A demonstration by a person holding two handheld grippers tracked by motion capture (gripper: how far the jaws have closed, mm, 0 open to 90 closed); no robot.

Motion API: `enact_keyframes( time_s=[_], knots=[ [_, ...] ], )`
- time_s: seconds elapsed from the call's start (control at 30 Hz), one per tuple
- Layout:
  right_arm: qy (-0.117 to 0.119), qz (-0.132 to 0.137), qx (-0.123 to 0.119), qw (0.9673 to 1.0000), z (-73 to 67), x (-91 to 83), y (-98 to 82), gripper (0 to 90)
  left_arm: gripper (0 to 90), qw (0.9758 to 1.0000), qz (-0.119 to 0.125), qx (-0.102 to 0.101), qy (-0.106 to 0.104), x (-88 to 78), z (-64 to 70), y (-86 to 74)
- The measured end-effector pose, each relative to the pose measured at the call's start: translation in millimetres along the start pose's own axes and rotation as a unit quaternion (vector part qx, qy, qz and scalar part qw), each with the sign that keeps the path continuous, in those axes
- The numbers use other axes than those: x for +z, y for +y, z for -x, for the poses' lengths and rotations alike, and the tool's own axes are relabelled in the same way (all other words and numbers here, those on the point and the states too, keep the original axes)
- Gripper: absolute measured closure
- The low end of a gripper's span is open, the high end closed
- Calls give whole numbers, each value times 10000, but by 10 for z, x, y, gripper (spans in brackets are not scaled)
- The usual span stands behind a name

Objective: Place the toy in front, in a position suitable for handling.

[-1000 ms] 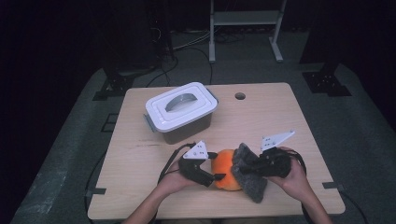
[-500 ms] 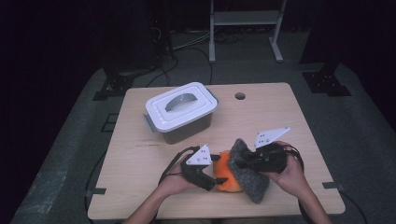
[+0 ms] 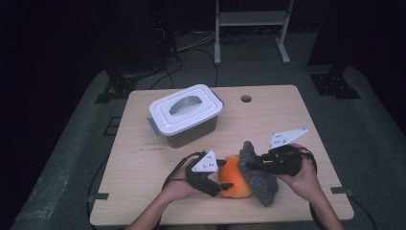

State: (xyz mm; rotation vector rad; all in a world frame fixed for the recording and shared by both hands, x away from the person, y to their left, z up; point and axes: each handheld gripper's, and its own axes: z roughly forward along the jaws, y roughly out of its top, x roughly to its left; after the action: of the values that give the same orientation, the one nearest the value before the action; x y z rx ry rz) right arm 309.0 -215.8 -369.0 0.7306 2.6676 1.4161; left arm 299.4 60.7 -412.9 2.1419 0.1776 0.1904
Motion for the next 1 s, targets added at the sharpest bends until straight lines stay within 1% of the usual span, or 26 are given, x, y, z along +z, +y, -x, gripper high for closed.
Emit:
enact_keyframes(
  time_s=[0.03, 0.07, 0.13, 0.17, 0.2, 0.23, 0.27, 0.3, 0.37, 0.4, 0.43, 0.47, 0.5, 0.53, 0.57, 0.6, 0.63, 0.67, 0.7, 0.77, 0.83, 0.87, 0.9, 0.93, 0.97, 1.0],
  knots=[
    [-8, 65, 122, 9999, 72, -6, -42, 754, 250, 10000, -6, -47, 0, -5, -19, -7],
    [3, 36, 180, 9998, 107, 9, -76, 754, 242, 10000, 9, -91, -6, -5, -26, -9],
    [20, -9, 230, 9997, 131, 27, -106, 754, 223, 9999, 1, -130, -9, -11, -46, -13],
    [163, -80, 354, 9992, 177, 84, -192, 755, 217, 9997, 48, -247, -41, -11, -61, -21],
    [163, -80, 354, 9992, 177, 84, -192, 755, 210, 9997, 48, -247, -41, -11, -61, -21],
    [306, -41, 416, 9987, 187, 101, -224, 759, 205, 9994, 51, -342, -53, -12, -77, -28],
    [306, -41, 416, 9987, 187, 101, -224, 759, 202, 9994, 51, -342, -53, -12, -77, -28],
    [447, -143, 418, 9980, 168, 128, -237, 760, 200, 9989, 80, -454, -60, -5, -93, -37],
    [548, -225, 393, 9975, 141, 151, -247, 763, 200, 9987, 75, -492, -57, -4, -101, -40],
    [548, -225, 393, 9975, 141, 151, -247, 763, 200, 9985, 72, -537, -54, -2, -106, -44],
    [672, -356, 369, 9964, 99, 169, -245, 765, 227, 9984, 69, -553, -39, -2, -105, -48],
    [694, -417, 326, 9962, 79, 172, -236, 765, 236, 9988, 56, -477, -31, 0, -89, -49],
    [647, -458, 278, 9965, 54, 160, -216, 766, 258, 9992, 55, -404, -15, -2, -79, -45],
    [562, -448, 202, 9972, 31, 140, -189, 768, 281, 9992, 88, -380, 1, -1, -65, -41],
    [467, -390, 122, 9981, 7, 111, -157, 769, 294, 9993, 107, -358, -3, 0, -61, -35],
    [429, -289, 74, 9986, -16, 88, -125, 770, 298, 9993, 135, -358, -15, 2, -57, -31],
    [446, -207, 65, 9988, -36, 73, -98, 770, 298, 9995, 137, -300, -24, 8, -46, -19],
    [389, -115, -8, 9992, -72, 60, -51, 770, 299, 9995, 137, -300, -24, 8, -46, -19],
    [329, -115, -77, 9994, -105, 61, -10, 770, 298, 9998, 141, -143, -10, 20, -6, 8],
    [216, -152, -219, 9994, -146, 88, 49, 770, 295, 9999, 89, 47, 13, 29, 33, 35],
    [145, -223, -264, 9993, -147, 128, 90, 770, 288, 9998, 35, 189, 38, 34, 59, 49],
    [145, -223, -264, 9993, -147, 128, 90, 770, 284, 9998, 35, 189, 38, 34, 59, 49],
    [155, -290, -223, 9992, -117, 167, 79, 770, 278, 9998, 15, 217, 49, 31, 59, 49],
    [191, -327, -210, 9991, -105, 182, 60, 770, 262, 9999, 31, 130, 46, 36, 49, 41],
    [234, -367, -184, 9989, -96, 195, 38, 770, 223, 9999, 26, 73, 65, 43, 42, 41],
    [247, -378, -168, 9988, -89, 201, 22, 770, 175, 9999, 32, -56, 88, 58, 35, 43]
  ],
)
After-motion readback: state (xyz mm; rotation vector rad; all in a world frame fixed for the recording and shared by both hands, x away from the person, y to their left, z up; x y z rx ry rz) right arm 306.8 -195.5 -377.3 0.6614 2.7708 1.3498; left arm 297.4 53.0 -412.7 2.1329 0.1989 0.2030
